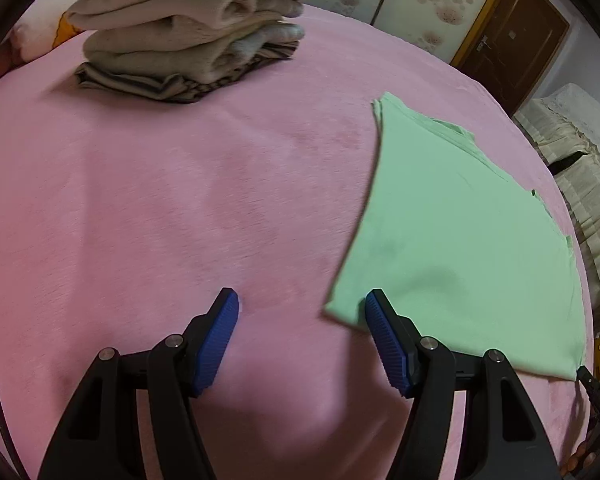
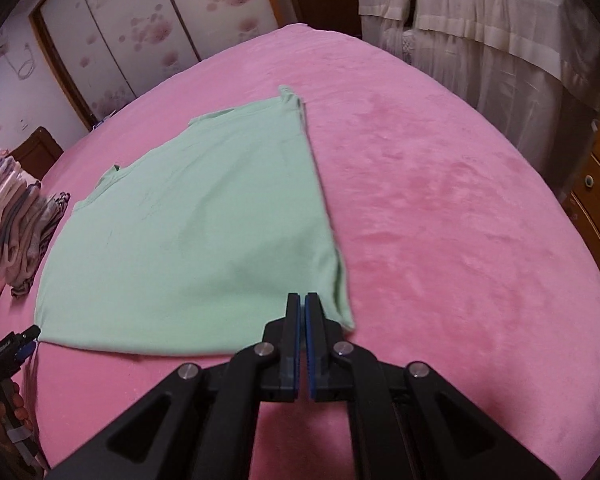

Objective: Fold small clothes

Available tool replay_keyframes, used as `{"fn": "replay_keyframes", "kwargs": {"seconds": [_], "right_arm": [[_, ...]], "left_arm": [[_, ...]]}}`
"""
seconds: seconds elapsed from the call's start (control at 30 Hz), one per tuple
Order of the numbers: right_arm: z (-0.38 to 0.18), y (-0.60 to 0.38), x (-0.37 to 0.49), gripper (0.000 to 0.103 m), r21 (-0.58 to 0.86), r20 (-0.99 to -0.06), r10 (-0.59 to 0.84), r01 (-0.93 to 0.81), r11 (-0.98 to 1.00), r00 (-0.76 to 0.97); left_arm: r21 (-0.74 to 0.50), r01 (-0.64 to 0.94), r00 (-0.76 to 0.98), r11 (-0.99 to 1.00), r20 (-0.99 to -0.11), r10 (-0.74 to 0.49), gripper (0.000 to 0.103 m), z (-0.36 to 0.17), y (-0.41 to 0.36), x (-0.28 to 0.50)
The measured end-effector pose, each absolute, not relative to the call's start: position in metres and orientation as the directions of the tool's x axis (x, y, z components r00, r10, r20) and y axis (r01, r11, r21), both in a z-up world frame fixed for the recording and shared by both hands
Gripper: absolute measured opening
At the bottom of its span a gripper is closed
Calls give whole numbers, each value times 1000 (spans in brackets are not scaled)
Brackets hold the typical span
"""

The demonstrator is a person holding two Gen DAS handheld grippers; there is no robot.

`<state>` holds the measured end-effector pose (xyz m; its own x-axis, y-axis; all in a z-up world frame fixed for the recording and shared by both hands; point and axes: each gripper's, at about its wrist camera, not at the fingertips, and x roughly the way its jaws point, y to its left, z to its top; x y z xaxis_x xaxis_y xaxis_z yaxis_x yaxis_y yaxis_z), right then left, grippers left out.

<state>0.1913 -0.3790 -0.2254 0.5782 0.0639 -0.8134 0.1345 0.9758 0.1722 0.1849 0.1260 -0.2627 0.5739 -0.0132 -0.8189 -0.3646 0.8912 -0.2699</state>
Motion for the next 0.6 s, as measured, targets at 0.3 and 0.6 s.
{"fn": "replay_keyframes", "kwargs": {"seconds": [0.3,0.6], "right_arm": [[-208,-383,178,2,153,-794,24,161,975,608],[-166,-374,160,2,215,-737,64,143,966,673]], "left_arm": [[-291,-372,555,881,-831,-41,65,-252,130,175],[-471,-318,570,823,-788,-231,66,-235,118,163]]}}
